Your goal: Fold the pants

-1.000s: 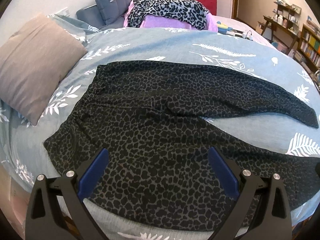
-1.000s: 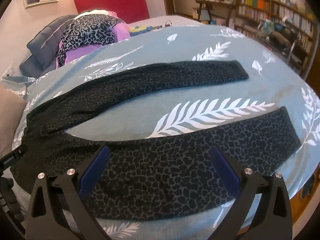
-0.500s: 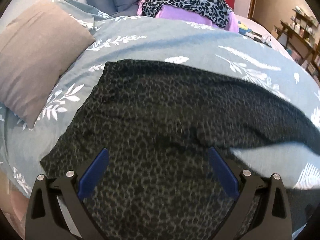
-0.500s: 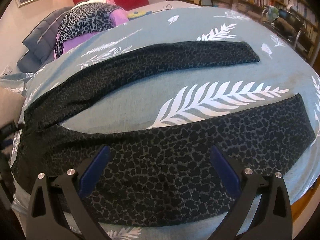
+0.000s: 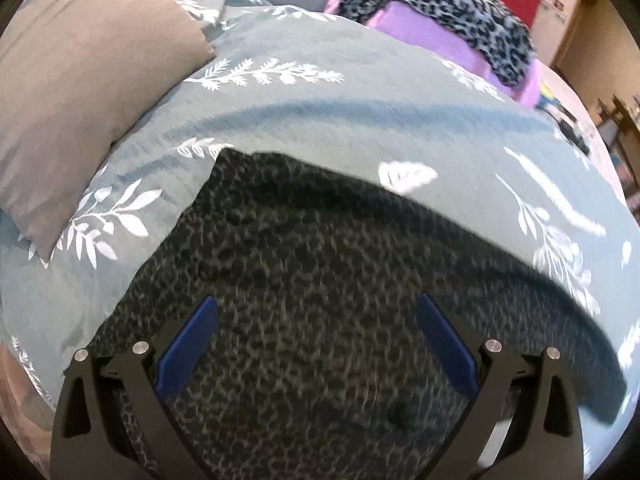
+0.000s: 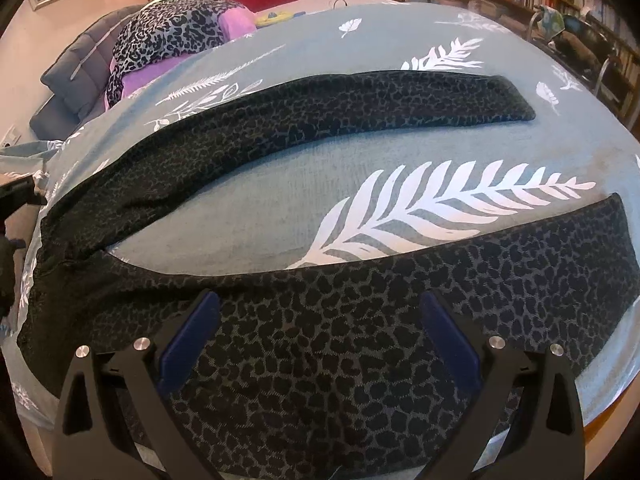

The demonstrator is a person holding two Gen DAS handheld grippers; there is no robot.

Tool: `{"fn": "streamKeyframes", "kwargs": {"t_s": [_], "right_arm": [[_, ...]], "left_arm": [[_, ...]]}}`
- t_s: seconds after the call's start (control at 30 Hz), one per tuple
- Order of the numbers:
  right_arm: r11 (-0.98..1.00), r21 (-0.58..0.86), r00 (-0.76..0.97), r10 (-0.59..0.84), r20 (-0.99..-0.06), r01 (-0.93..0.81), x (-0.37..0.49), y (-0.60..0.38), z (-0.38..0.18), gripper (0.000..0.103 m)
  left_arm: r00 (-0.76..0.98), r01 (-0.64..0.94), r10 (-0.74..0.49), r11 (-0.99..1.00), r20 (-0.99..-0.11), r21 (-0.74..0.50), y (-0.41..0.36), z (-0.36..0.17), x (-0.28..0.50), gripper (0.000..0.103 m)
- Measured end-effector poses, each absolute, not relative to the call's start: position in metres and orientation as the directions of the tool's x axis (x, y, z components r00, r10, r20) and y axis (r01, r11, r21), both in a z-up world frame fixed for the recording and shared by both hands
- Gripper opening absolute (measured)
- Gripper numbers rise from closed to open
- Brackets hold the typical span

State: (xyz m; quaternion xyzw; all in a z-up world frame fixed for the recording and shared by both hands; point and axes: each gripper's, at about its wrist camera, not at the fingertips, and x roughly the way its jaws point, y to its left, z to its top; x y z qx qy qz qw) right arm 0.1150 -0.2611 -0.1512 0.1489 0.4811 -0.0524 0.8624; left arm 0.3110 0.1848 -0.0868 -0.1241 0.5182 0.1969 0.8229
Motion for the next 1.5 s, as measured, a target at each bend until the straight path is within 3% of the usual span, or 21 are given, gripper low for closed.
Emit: {"fn": "streamKeyframes", "kwargs": {"t_s": [0.27, 0.4, 0.77, 0.9, 1.07, 1.13, 1.2, 1.23, 1.3, 1.5], "right_arm": [[0.947, 0.213, 0.527, 0.058, -0.848, 0.239, 0.124, -0.267, -0.159, 0.101], [0.952, 0.189, 0.529, 0.034, -0.848, 0.241, 0.126, -0.267, -0.161, 0.101], [0.949, 0.209, 0.512, 0.061, -0.857, 0.237, 0.137, -0.269, -0.173, 0.101], [0.948, 0.215, 0.510, 0.069, -0.857, 0.233, 0.138, -0.268, -0.175, 0.101], [0.944, 0.222, 0.514, 0.069, -0.855, 0.243, 0.137, -0.271, -0.176, 0.101], [0.944, 0.223, 0.516, 0.069, -0.854, 0.243, 0.136, -0.271, -0.176, 0.101], [0.944, 0.223, 0.516, 0.068, -0.854, 0.244, 0.136, -0.272, -0.175, 0.101], [0.943, 0.224, 0.517, 0.068, -0.853, 0.246, 0.136, -0.273, -0.175, 0.101], [0.942, 0.223, 0.520, 0.062, -0.852, 0.253, 0.135, -0.275, -0.174, 0.101], [0.931, 0.217, 0.535, 0.029, -0.844, 0.292, 0.139, -0.292, -0.167, 0.101]], "left_arm": [[0.298, -0.532, 0.203, 0.847, -0.933, 0.015, 0.207, -0.111, 0.364, 0.098], [0.260, -0.553, 0.206, 0.833, -0.943, 0.029, 0.216, -0.125, 0.382, 0.092], [0.280, -0.604, 0.179, 0.796, -0.943, -0.028, 0.222, -0.124, 0.416, 0.092], [0.225, -0.631, 0.143, 0.775, -0.964, -0.032, 0.227, -0.143, 0.434, 0.075], [0.174, -0.682, 0.143, 0.731, -0.974, -0.014, 0.234, -0.156, 0.443, 0.067], [0.159, -0.698, 0.169, 0.716, -0.973, 0.010, 0.234, -0.156, 0.442, 0.057], [0.155, -0.701, 0.179, 0.713, -0.972, 0.020, 0.232, -0.152, 0.439, 0.037], [0.161, -0.694, 0.161, 0.720, -0.974, 0.005, 0.231, -0.150, 0.436, 0.034], [0.180, -0.687, 0.124, 0.726, -0.976, -0.034, 0.232, -0.147, 0.430, 0.018], [0.254, -0.658, 0.035, 0.738, -0.966, -0.146, 0.233, -0.130, 0.389, 0.009]]}}
